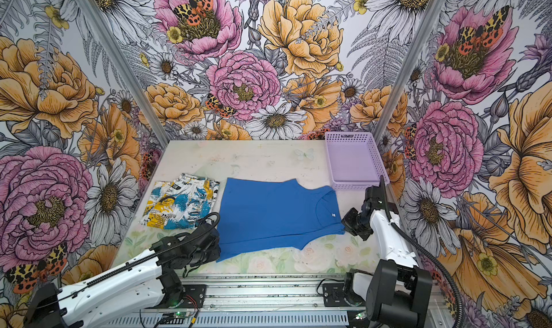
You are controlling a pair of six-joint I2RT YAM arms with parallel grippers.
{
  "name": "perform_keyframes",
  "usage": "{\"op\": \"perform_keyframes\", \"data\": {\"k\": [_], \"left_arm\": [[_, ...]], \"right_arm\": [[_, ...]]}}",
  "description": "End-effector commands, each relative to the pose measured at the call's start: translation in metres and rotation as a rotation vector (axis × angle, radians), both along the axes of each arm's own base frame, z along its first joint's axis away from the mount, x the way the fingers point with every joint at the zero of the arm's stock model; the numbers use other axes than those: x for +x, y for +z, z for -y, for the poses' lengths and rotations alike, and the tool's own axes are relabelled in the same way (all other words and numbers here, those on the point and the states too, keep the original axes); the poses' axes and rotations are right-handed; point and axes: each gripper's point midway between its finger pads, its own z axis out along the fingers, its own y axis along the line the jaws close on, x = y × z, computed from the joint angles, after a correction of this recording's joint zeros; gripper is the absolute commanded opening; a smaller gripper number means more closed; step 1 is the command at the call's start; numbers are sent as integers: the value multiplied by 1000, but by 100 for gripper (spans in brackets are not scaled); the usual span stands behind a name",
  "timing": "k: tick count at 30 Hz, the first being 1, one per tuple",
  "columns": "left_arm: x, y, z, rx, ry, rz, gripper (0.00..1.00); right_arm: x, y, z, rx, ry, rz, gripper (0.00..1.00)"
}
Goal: Fold and stack the mixed laundry pile
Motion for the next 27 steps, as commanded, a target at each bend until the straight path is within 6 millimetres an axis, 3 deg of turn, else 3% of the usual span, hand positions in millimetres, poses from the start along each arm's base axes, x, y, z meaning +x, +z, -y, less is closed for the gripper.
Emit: {"op": "perform_keyframes", "data": {"k": [1, 12, 22, 27], "left_arm": [[7, -2, 9, -44, -15, 14, 33], [1, -13, 5, -29, -16, -27, 31], [0, -12, 6, -35, -17, -31, 11], [2, 1, 9, -46, -23, -18, 3]], "right_arm": [[12, 8, 7, -31, 10, 46, 0], [12, 8, 7, -30, 10, 48, 0], [13, 8, 7, -29, 6, 49, 0], [13, 10, 7, -28, 6, 55, 0]]}}
